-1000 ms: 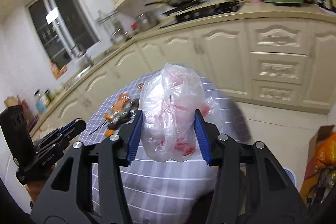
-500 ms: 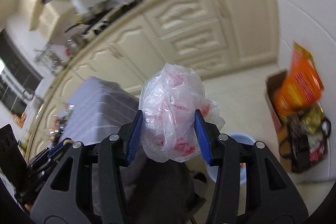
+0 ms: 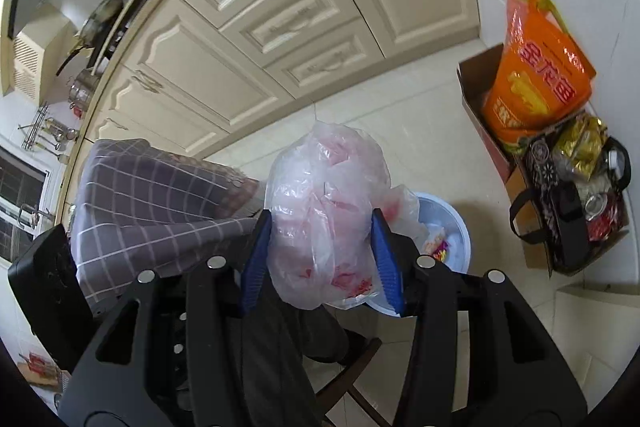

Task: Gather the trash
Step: 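Carry the walnut shell and plastic bag with both tools to the blue bin, then open both tools to drop the shell and bag into the bin, then move both tools back toward the table, then reach both open tools toward the trash pile on the checked cloth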

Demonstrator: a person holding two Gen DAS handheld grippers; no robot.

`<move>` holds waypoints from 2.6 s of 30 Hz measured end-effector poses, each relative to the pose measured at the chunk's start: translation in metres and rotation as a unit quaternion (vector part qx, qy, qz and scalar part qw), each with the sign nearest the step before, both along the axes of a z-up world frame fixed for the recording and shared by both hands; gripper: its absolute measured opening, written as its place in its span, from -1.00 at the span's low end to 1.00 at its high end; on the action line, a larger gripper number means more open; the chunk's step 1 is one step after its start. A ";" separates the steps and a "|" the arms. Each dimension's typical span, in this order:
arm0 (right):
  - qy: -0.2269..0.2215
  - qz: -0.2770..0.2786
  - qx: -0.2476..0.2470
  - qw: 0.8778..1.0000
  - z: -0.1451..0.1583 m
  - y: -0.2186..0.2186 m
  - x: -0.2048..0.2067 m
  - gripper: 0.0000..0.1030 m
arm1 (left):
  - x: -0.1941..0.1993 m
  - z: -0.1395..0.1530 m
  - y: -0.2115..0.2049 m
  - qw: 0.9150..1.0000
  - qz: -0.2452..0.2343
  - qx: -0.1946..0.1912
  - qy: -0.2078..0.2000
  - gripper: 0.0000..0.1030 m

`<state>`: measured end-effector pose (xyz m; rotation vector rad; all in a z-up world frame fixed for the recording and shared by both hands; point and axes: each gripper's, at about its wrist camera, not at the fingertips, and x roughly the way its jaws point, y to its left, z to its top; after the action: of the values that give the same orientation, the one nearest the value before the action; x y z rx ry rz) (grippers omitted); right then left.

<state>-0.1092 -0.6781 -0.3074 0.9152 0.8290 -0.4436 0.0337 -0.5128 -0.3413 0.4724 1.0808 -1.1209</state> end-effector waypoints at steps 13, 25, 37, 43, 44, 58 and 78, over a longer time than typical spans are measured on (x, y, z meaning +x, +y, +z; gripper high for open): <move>0.026 -0.047 0.043 0.998 -0.042 -0.013 -0.011 0.88 | 0.010 -0.005 -0.005 0.999 0.026 0.003 -0.019 0.76; 0.011 -0.032 0.006 0.999 -0.002 0.003 0.001 0.88 | 0.002 0.056 0.028 0.996 0.043 -0.052 -0.065 0.80; -0.050 0.024 -0.065 0.996 0.089 0.048 0.037 0.88 | 0.004 0.143 0.092 0.980 0.080 -0.139 -0.114 0.82; -0.080 0.068 -0.089 0.990 0.127 0.084 0.067 0.88 | 0.018 0.178 0.141 0.968 0.122 -0.172 -0.139 0.83; -0.086 0.079 -0.093 0.989 0.134 0.093 0.075 0.88 | 0.021 0.183 0.150 0.965 0.130 -0.176 -0.145 0.83; -0.139 0.208 -0.133 0.959 0.194 0.217 0.156 0.88 | 0.063 0.227 0.304 0.914 0.277 -0.198 -0.220 0.83; -0.116 0.376 -0.165 0.905 0.171 0.417 0.292 0.88 | 0.143 0.186 0.505 0.842 0.464 -0.124 -0.246 0.85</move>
<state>0.1825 -0.2608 -0.1366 0.2754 0.7901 0.2004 0.1763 -0.0077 -0.1548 -0.0176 0.5544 -0.2251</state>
